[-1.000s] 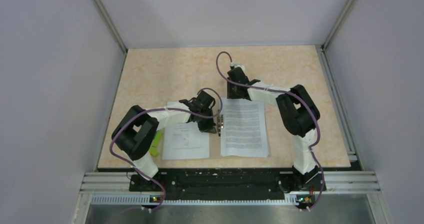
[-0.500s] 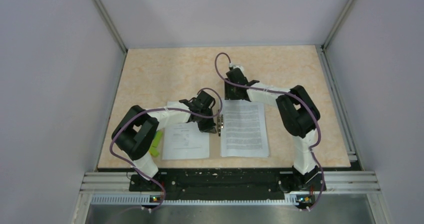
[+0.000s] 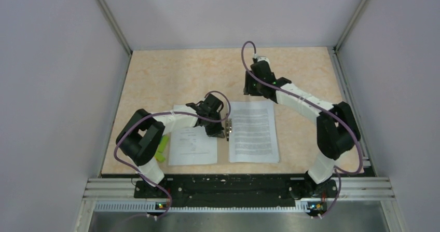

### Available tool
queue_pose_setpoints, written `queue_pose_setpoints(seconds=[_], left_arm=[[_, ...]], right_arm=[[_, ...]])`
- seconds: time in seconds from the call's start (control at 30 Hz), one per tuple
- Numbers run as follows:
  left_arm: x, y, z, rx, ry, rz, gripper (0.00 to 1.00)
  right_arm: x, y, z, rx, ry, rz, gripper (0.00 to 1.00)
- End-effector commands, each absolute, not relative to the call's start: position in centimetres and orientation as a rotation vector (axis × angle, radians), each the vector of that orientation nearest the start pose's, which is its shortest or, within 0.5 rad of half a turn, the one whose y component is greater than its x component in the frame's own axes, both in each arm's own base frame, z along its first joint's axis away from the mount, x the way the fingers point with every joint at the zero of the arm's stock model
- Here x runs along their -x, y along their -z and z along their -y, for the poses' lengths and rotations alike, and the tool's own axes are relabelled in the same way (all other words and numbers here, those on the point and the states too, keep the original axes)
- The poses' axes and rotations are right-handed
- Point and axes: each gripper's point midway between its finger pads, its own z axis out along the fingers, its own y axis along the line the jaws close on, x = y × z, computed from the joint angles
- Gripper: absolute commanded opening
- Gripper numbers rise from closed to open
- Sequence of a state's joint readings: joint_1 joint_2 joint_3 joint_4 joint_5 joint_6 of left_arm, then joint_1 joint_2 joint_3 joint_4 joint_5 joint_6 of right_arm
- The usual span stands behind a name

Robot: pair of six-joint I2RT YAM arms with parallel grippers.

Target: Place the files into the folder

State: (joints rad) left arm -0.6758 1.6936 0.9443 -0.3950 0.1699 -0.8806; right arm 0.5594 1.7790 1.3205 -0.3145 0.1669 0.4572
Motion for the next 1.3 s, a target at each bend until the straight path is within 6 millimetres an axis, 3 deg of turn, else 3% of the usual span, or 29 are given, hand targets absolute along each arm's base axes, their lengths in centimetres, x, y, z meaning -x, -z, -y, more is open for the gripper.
queue_pose_setpoints(seconds=[0.0,0.23,0.43,0.6,0.7,0.97,1.27], left_arm=[[-24.3,-2.9,26.4,0.235,0.590,-2.847,0.00],[-25.4,-6.1,26.0,0.222,0.613,-2.787,0.00],[-25.4,-7.9,23.0,0.239,0.568,-2.742,0.03],[-24.3,-7.0,18.9,0.299,0.530,-2.746,0.03],[-23.5,-6.5,17.4,0.328,0.527,-2.752,0.03],[-21.9,-4.6,16.3,0.418,0.533,-2.787,0.00],[-21.4,-3.5,15.7,0.495,0.507,-2.784,0.00]], right_arm=[[-36.6,-12.8,-23.6,0.040,-0.383,-2.368,0.44],[-30.9,-12.0,-26.2,0.074,-0.543,-2.416,0.33],[-29.3,-11.7,-28.4,0.110,-0.574,-2.436,0.32],[-28.5,-10.3,-29.7,0.115,-0.571,-2.469,0.32],[-28.4,-9.7,-30.7,0.134,-0.543,-2.482,0.32],[-28.3,-7.7,-32.9,0.186,-0.462,-2.524,0.29],[-28.5,-6.8,-33.0,0.190,-0.397,-2.538,0.23]])
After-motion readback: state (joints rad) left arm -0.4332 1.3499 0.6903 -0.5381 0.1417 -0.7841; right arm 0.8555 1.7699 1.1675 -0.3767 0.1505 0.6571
